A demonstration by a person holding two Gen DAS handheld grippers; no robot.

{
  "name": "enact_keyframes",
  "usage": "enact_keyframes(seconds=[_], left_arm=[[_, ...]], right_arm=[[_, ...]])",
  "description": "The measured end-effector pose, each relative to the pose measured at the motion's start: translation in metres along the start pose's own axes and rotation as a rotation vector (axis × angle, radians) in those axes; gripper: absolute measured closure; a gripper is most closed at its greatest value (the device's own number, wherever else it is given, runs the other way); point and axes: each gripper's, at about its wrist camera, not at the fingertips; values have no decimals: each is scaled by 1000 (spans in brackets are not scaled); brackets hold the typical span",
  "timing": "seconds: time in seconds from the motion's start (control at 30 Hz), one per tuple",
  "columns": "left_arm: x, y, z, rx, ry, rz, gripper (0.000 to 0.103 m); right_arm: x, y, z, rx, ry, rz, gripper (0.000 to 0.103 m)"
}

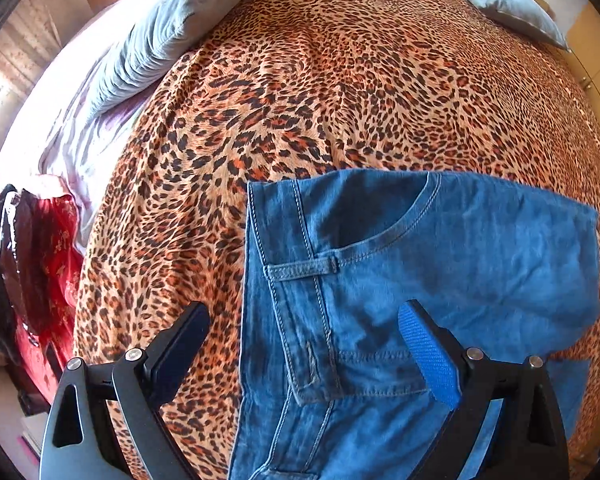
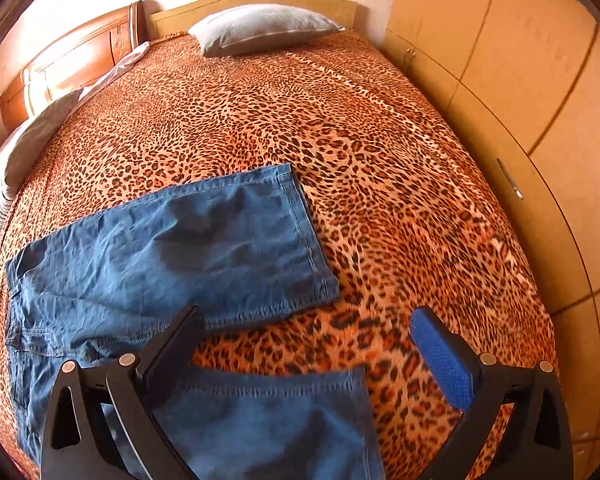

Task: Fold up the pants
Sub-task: 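Lower the left gripper to the waistband while the right gripper lowers to the leg hem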

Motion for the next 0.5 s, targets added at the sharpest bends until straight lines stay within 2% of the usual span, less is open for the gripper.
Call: enact_keyframes(seconds=[0.07,0.3,0.4,0.5], left_arm=[[-16,17,12,54,-33,38,7],[-80,66,49,274,-165,93,7],[-108,74,48,273,-199,137,7],[-125,76,39,217,-226,183,7]], right_arm=[[-29,17,0,-1,4,10,0],[-119,58,7,-89,70,74,0],[-151,66,14,-87,85,97,0],[-174,70,23,-64,110,123,0]])
Point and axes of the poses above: each gripper's, at about its wrist camera, not at the fingertips, and x roughly against the way its jaws point, z to its left, y to its top, and after that the axes turned 11 degrees about -z, right-handed
